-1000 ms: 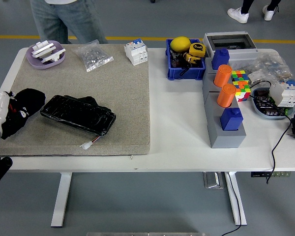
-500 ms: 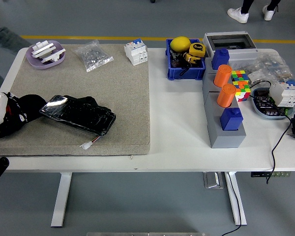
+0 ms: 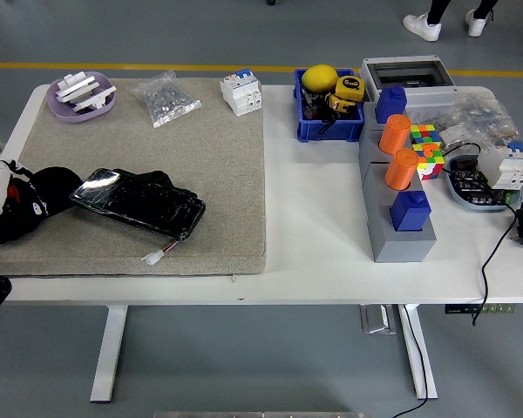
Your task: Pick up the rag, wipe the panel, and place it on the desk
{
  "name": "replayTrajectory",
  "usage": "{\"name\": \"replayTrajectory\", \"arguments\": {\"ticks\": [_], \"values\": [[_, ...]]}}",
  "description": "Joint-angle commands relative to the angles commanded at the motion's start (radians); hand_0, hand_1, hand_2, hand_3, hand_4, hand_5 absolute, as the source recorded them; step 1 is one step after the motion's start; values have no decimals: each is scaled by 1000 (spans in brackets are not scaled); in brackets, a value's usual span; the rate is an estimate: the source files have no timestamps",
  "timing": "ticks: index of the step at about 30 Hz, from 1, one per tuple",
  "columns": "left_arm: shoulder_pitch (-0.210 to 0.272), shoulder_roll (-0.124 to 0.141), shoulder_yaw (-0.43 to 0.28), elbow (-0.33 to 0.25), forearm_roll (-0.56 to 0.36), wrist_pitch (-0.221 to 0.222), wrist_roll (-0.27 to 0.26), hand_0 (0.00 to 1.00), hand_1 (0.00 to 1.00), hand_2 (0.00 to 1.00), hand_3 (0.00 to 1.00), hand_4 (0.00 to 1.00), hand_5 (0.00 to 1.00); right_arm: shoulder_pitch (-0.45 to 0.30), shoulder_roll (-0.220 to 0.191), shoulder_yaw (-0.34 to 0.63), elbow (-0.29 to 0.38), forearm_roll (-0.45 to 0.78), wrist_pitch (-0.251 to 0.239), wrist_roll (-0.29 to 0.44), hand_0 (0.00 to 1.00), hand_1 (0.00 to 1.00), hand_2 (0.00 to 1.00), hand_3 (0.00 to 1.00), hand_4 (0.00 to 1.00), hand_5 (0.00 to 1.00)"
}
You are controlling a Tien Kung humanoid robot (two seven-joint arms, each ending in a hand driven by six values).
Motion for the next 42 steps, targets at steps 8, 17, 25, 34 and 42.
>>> {"name": "replayTrajectory", "arguments": {"ticks": [8, 17, 25, 34, 42], "values": [[9, 5, -30, -31, 25, -21, -6, 646, 723, 738, 657, 998, 452, 1, -1, -2, -2, 5, 0, 0, 779, 648, 703, 662, 998, 524], [24, 22, -63, -74, 66, -33, -2, 644, 723, 742, 708, 998, 520, 3, 0, 2, -3, 6, 0, 1, 779, 647, 704, 663, 998, 523], [34, 38, -63, -90, 75, -40, -11, 592, 713, 739, 707, 998, 556, 3, 1, 3, -5, 9, -1, 2, 779, 648, 704, 662, 998, 522], [66, 50, -93, -145, 60, -50, -25, 575, 712, 740, 701, 998, 555, 3, 2, 5, -5, 9, -1, 2, 780, 648, 704, 662, 998, 522], [135, 27, -271, -279, -117, -96, -73, 593, 725, 778, 776, 998, 525, 1, 5, 7, -6, 10, -2, 2, 781, 648, 704, 662, 998, 522]]}}
